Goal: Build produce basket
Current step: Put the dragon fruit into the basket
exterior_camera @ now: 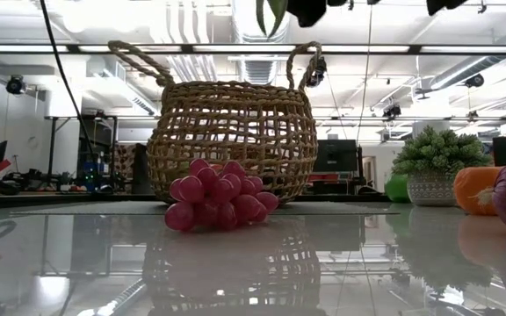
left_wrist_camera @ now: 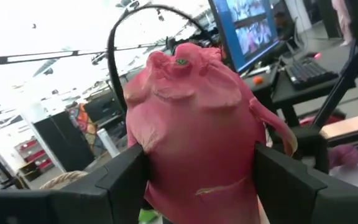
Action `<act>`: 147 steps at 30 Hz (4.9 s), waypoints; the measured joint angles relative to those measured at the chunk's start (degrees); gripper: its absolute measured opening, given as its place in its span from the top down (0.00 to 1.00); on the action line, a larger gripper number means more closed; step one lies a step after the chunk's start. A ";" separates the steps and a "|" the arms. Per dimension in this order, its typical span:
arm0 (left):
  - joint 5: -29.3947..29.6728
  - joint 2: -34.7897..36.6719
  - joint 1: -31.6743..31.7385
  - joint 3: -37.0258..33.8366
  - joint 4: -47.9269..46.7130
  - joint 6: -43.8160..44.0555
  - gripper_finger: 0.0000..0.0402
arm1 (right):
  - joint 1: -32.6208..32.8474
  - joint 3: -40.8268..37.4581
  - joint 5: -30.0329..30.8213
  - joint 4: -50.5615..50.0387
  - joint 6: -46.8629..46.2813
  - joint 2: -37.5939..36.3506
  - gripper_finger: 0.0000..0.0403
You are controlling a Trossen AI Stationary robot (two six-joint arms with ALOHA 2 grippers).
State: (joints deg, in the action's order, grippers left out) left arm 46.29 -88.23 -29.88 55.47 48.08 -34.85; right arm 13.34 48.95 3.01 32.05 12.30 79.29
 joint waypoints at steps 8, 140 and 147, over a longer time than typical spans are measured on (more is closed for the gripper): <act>-0.12 0.09 0.56 -1.63 0.54 1.19 0.41 | -0.26 1.81 -0.12 -1.11 0.74 1.07 0.61; 25.73 24.65 1.48 -21.76 -0.56 -13.60 0.24 | -19.93 52.04 61.38 -63.43 76.78 27.91 0.58; 25.74 24.65 1.48 -21.76 -0.56 -13.60 0.24 | -19.98 52.04 61.37 -64.43 77.18 27.93 0.58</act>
State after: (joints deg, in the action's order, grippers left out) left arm 72.03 -63.57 -28.40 33.71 47.53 -48.45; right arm -6.63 100.99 64.38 -32.38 89.48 107.22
